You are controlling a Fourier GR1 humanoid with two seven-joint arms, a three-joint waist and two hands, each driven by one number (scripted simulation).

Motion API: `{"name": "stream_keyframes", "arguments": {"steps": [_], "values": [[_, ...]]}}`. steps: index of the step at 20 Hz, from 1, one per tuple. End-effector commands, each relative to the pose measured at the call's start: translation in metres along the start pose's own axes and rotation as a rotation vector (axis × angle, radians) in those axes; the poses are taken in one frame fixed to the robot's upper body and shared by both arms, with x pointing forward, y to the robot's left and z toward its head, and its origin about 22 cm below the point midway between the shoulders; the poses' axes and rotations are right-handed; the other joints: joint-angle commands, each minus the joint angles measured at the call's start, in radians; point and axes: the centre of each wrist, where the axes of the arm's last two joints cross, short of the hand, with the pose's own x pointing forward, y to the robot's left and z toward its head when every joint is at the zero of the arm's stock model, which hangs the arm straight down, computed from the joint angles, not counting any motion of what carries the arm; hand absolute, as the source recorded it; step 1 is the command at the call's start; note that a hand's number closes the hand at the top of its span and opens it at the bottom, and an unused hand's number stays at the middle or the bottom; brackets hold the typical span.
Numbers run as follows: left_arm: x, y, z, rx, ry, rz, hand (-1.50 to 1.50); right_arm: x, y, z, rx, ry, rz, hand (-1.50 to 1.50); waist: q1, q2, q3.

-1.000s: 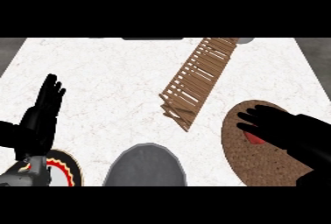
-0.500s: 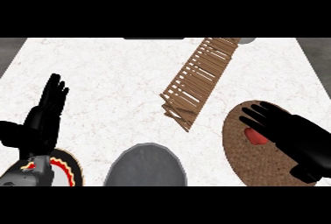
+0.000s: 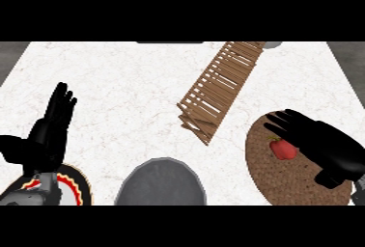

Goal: Pick the bell pepper from the placemat and place it in the tiered shelf

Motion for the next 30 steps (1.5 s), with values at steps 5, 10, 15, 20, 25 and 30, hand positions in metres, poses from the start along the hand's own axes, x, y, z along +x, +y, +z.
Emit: {"name": "stream_keyframes", "arguments": {"steps": [5,10,15,20,25,30], "values": [[-0.011,0.020,-0.005,-0.009,-0.010,0.007,0.00,-0.026,0.009,-0.004,0.009,0.015,0.003,-1.50,0.000,0.000,0.000],[0.017,0.011,0.001,-0.003,-0.002,-0.001,0.00,-0.010,0.046,-0.019,-0.008,-0.023,-0.029,-1.50,0.001,-0.001,0.000],[0.000,0.020,-0.007,-0.007,-0.009,-0.002,0.00,-0.018,0.054,-0.041,-0.008,-0.049,-0.028,-1.50,0.003,0.001,0.000],[0.004,0.002,0.001,-0.004,0.014,-0.003,0.00,-0.019,0.051,-0.035,0.029,-0.053,-0.046,-1.50,0.000,0.000,0.000],[0.010,0.002,-0.015,-0.007,0.001,-0.009,0.00,-0.015,0.066,-0.061,0.134,-0.023,0.017,1.50,0.003,0.001,0.000],[0.013,0.008,0.013,-0.002,-0.006,-0.005,0.00,-0.013,0.093,-0.055,0.008,-0.095,0.105,1.50,0.007,0.000,0.001]]}}
